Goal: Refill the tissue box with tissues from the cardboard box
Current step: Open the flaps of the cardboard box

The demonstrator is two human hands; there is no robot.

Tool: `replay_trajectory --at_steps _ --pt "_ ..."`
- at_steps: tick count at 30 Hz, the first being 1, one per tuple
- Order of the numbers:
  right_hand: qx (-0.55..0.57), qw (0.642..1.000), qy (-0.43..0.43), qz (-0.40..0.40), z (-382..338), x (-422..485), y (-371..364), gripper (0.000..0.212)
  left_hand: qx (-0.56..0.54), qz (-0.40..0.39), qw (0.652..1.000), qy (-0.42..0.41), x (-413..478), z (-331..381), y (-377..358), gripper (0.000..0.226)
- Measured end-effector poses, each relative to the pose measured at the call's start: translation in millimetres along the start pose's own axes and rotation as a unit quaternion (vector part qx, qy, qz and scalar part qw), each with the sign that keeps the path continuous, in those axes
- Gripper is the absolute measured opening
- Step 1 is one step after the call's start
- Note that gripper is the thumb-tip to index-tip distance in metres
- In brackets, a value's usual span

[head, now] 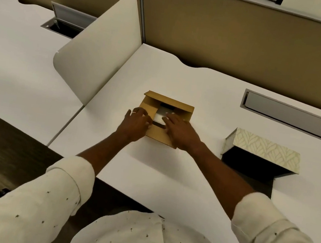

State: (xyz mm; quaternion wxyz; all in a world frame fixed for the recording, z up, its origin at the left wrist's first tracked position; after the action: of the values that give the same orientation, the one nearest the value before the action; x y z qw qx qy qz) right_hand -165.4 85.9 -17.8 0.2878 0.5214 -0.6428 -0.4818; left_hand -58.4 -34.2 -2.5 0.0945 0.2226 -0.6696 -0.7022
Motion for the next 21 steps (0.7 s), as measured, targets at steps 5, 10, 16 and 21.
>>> replay_trajectory --at_steps 5,10,16,21 --pt "-0.111 0.987 0.079 -0.09 -3.4 26.0 2.9 0.038 0.02 -0.117 0.992 -0.032 17.3 16.7 -18.0 0.039" --pt "-0.112 0.987 0.107 0.032 -7.9 28.6 41.7 0.045 0.027 -0.178 0.984 0.014 29.3 16.8 -32.6 0.053" --pt "-0.103 0.983 0.007 0.154 28.4 12.3 78.8 0.035 -0.059 -0.089 0.994 0.026 35.5 2.1 -16.9 0.106" --pt "-0.077 0.989 -0.102 0.077 73.7 6.5 65.5 0.054 -0.037 -0.063 0.996 0.058 35.5 -24.1 -0.9 0.155"
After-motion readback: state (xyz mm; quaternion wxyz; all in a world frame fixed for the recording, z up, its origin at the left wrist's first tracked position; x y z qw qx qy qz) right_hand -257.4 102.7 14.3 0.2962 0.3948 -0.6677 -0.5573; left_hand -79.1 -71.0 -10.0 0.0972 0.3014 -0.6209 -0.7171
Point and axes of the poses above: each hand's wrist, its own x-axis towards the middle knuckle, its own y-axis out of the back of the hand, z = x × y, the point moved 7 cm from there along x, towards the middle knuckle, and after that the axes turned 10 degrees about x, right-handed, at the moved point
